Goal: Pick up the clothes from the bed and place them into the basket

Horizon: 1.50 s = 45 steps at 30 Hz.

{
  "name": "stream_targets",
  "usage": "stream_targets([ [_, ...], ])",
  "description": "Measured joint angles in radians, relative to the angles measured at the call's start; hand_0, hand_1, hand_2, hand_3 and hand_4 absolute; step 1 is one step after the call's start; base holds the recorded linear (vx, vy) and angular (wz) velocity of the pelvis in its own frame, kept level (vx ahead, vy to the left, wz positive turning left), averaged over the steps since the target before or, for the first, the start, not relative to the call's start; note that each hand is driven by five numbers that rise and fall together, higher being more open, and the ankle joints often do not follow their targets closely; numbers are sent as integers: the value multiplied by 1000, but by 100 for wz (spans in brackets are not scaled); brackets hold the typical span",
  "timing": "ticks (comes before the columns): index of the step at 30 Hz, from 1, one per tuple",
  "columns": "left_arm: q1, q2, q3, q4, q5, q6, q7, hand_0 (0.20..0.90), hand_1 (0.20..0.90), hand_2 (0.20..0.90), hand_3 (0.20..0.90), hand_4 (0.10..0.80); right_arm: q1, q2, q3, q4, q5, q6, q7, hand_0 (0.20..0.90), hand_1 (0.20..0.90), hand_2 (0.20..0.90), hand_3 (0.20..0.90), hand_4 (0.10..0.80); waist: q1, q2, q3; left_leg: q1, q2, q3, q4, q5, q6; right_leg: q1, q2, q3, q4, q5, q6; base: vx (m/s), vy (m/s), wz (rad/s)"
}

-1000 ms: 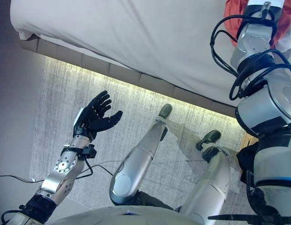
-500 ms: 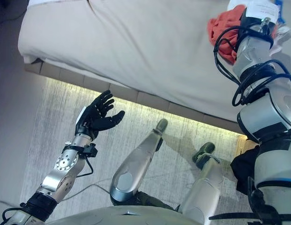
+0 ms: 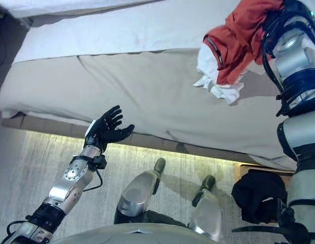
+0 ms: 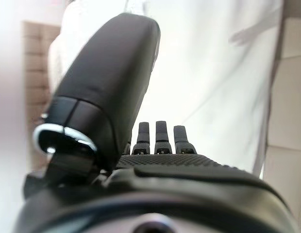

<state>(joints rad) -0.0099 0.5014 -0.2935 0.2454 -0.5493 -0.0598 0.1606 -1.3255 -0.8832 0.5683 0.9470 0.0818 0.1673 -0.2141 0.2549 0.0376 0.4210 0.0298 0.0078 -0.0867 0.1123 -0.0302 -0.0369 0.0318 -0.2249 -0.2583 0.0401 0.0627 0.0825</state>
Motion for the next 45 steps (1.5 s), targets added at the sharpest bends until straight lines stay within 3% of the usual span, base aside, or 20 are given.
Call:
stream_targets([
  [4, 14, -48, 2, 107, -2, 17, -25, 900, 900, 900, 900, 800, 31, -20, -26, -5, 42, -35, -4, 300, 300, 300, 200, 100, -44, -30, -95, 79, 16, 34, -89, 13, -15, 79, 33, 7, -133, 54, -8, 49, 19, -21],
  [7, 22, -65, 1, 136, -11, 14, -42, 900, 900, 900, 900, 800, 68, -41, -57, -11, 79, -39, -11, 300, 300, 300, 200, 100, -79, -37, -144, 90, 28, 51, -90, 13, -15, 80, 49, 19, -133, 61, -17, 20, 36, -18],
  [9, 22, -69, 2, 159, -11, 5, -42, 900, 900, 900, 900, 800, 80, -49, -80, -11, 96, -39, -18, 300, 300, 300, 200, 100, -94, -48, -146, 58, 22, 71, 2, 6, -24, 82, 37, 40, -133, 82, -43, 31, 30, -27],
  [10, 21, -68, 1, 164, -11, 5, -43, 900, 900, 900, 900, 800, 86, -52, -85, -11, 99, -38, -21, 300, 300, 300, 200, 100, -99, -58, -149, 27, 18, 72, 28, -43, -15, 78, 24, 55, -132, 90, -50, 32, 28, -15],
  [11, 26, -71, -5, 166, -11, 2, -49, 900, 900, 900, 900, 800, 109, -79, -97, -29, 104, -37, -20, 300, 300, 300, 200, 100, -113, -47, -168, 35, 31, 79, -78, -28, 4, 73, 35, 64, -132, 89, -49, 22, 19, -14],
  [12, 33, -83, -7, 166, -11, -7, -52, 900, 900, 900, 900, 800, 132, -110, -112, -57, 104, -37, -23, 300, 300, 300, 200, 100, -124, -7, -187, 45, 71, 93, -154, 60, -9, 70, 70, 67, -132, 84, -41, 10, 17, -39],
  [13, 36, -78, -3, 177, -11, -12, -44, 900, 900, 900, 900, 800, 180, -113, -138, -84, 105, -38, -33, 300, 300, 300, 200, 100, -122, -30, -187, 75, 63, 125, -178, 78, -10, 68, 63, 90, -133, 78, -32, -14, 10, -49],
  [19, 29, -56, 7, 179, -9, -12, -24, 900, 900, 900, 900, 800, 488, -115, -317, -208, 104, -57, -37, 300, 300, 300, 200, 100, -191, -44, -196, 121, 60, 190, -200, 77, -9, 63, 63, 150, -133, 78, -31, -30, -8, -36],
  [22, 28, -56, 22, 179, -1, -10, -18, 900, 900, 900, 900, 800, 598, -87, -364, -214, 103, -57, -31, 300, 300, 300, 200, 100, -220, -44, -196, 128, 65, 220, -200, 76, -8, 53, 69, 174, -133, 65, -12, -62, -30, -32],
  [25, 25, -57, 26, 179, 6, -9, -11, 900, 900, 900, 900, 800, 693, -55, -369, -213, 99, -55, -9, 300, 300, 300, 200, 100, -257, -43, -196, 130, 73, 249, -201, 75, -7, 38, 78, 206, -133, 47, 13, -19, -39, -34],
  [29, 10, -69, 26, 178, 38, 0, -11, 900, 900, 900, 900, 800, 788, -15, -369, -214, 93, -29, 19, 300, 300, 300, 200, 100, -296, -39, -198, 137, 102, 281, -205, 70, -12, 24, 104, 236, -136, 44, 16, 16, -57, -25],
  [38, -10, -118, 19, 176, 69, 44, -12, 900, 900, 900, 900, 800, 913, 53, -401, -194, 92, 36, 52, 300, 300, 300, 200, 100, -351, -6, -199, 133, 129, 326, -206, 72, -17, -9, 134, 277, -138, 42, 11, 5, -89, -17],
  [45, -10, -124, 12, 175, 77, 57, -24, 900, 900, 900, 900, 800, 923, 65, -401, -133, 87, 37, 74, 300, 300, 300, 200, 100, -343, 60, -185, 130, 127, 325, -204, 76, -23, -10, 132, 276, -138, 49, 10, -2, -33, 0],
])
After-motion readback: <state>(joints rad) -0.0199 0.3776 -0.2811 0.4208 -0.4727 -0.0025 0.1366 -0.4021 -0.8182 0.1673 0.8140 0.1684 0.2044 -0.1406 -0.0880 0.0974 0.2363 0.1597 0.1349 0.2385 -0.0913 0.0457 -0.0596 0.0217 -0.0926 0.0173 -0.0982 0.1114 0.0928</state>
